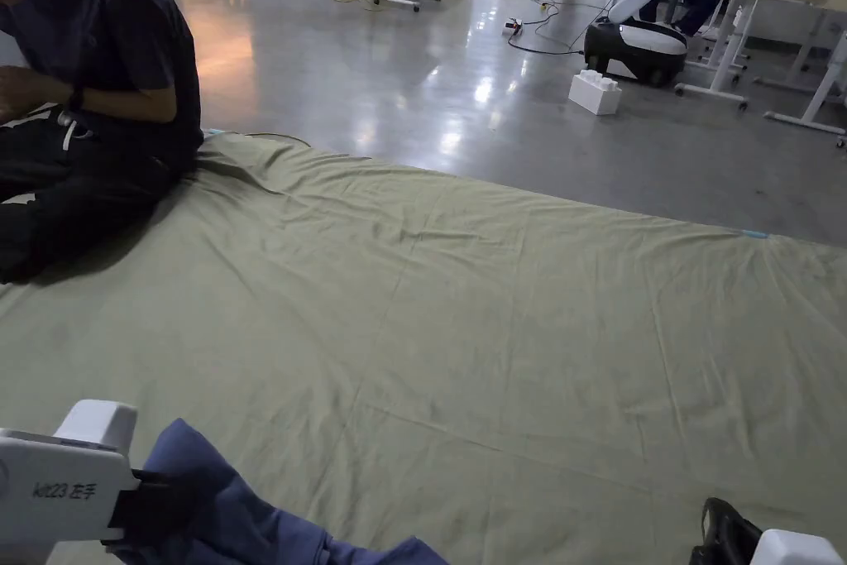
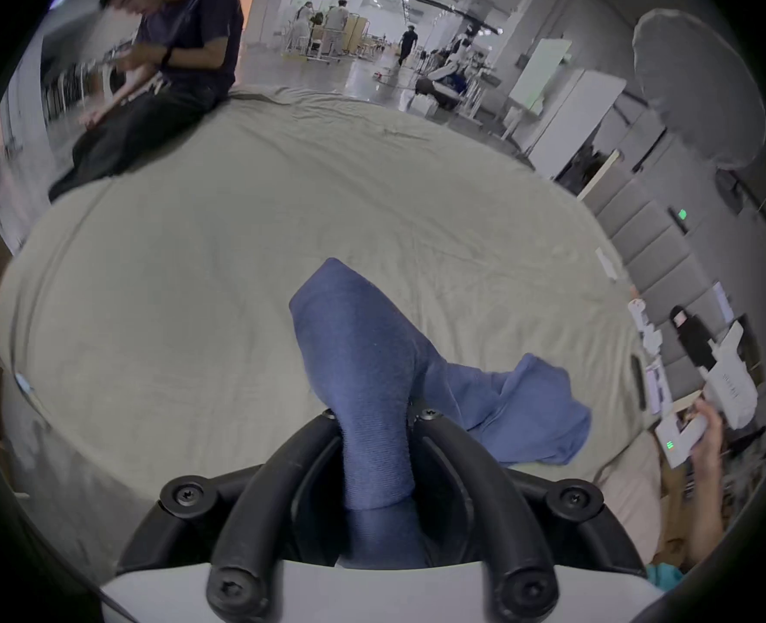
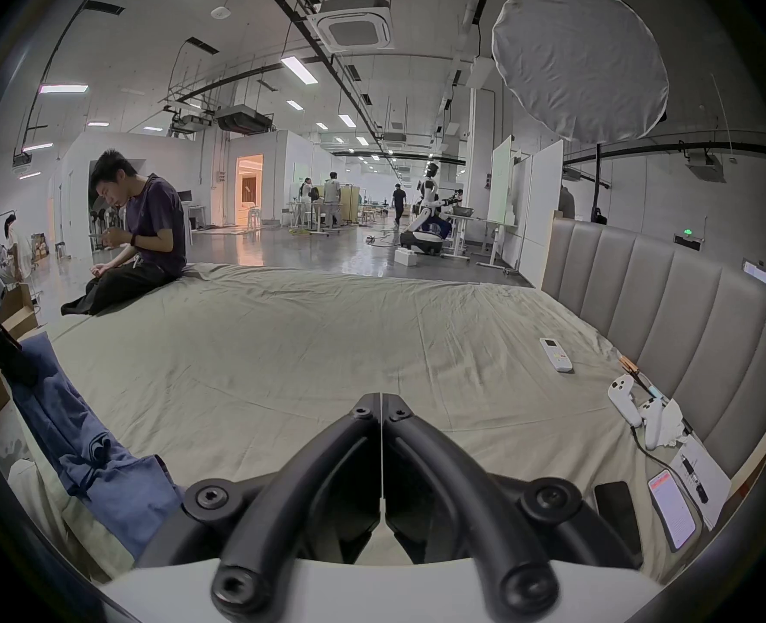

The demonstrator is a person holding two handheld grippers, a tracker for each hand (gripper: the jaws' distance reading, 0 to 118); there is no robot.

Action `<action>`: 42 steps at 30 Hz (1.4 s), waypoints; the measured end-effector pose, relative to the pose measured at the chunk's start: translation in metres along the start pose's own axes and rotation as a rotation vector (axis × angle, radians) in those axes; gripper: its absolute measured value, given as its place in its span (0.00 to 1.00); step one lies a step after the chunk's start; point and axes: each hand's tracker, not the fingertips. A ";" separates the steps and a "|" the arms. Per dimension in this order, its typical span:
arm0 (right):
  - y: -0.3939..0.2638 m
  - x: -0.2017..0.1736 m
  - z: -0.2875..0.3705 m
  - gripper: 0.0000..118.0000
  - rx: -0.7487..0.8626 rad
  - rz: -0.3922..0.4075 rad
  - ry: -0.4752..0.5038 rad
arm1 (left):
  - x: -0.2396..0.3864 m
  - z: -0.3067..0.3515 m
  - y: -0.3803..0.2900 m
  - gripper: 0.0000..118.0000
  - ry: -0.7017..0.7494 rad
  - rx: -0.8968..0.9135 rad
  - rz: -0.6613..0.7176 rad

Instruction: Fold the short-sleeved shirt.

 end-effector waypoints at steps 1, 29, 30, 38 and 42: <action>0.000 0.000 0.000 0.01 -0.001 -0.001 0.001 | 0.007 0.002 0.000 0.15 -0.009 0.003 0.002; -0.015 0.014 0.010 0.01 -0.025 -0.041 -0.025 | 0.233 -0.132 -0.068 0.16 -0.132 -0.206 -0.123; -0.015 0.015 0.011 0.01 -0.025 -0.042 -0.028 | 0.234 -0.138 -0.071 0.16 -0.127 -0.211 -0.124; -0.016 0.024 0.015 0.01 -0.021 -0.049 -0.039 | 0.206 -0.111 -0.057 0.57 -0.381 -0.241 0.020; -0.016 0.025 0.014 0.01 -0.020 -0.058 -0.043 | 0.185 -0.092 -0.043 0.57 -0.493 -0.160 0.084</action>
